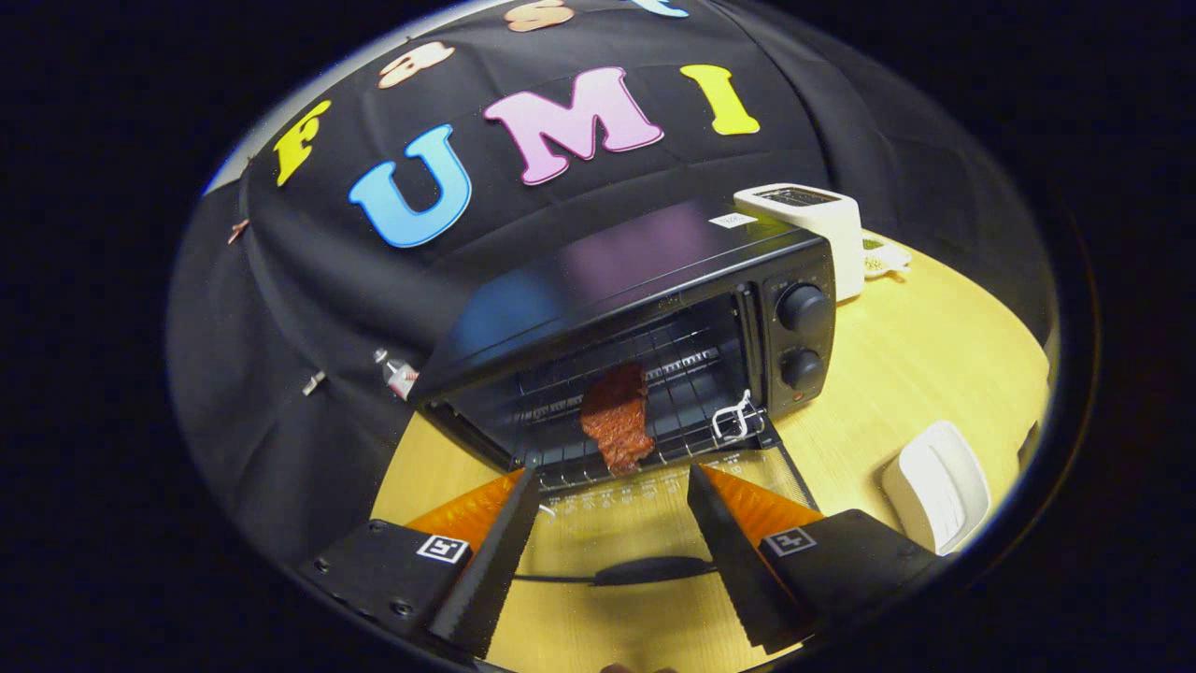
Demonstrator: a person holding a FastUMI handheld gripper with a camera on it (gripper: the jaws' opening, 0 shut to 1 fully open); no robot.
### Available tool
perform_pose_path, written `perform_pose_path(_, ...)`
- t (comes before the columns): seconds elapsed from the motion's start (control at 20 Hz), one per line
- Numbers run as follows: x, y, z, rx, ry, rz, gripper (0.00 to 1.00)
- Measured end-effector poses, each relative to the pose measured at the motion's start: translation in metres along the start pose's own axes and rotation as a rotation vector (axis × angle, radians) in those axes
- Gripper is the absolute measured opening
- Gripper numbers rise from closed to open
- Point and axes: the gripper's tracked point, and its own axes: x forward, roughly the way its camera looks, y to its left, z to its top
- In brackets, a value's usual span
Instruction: Open the toaster oven, put the food inside, and close the toaster oven door.
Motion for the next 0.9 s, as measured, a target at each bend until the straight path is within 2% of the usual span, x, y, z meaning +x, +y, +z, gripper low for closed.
perform_pose_path(0.45, -0.045, -0.022, -0.07, -0.207, 0.152, -0.069, 0.98)
perform_pose_path(0.65, -0.042, -0.037, -0.107, -0.233, 0.244, -0.106, 0.99)
perform_pose_path(0.9, -0.024, -0.047, -0.13, -0.318, 0.286, -0.159, 0.99)
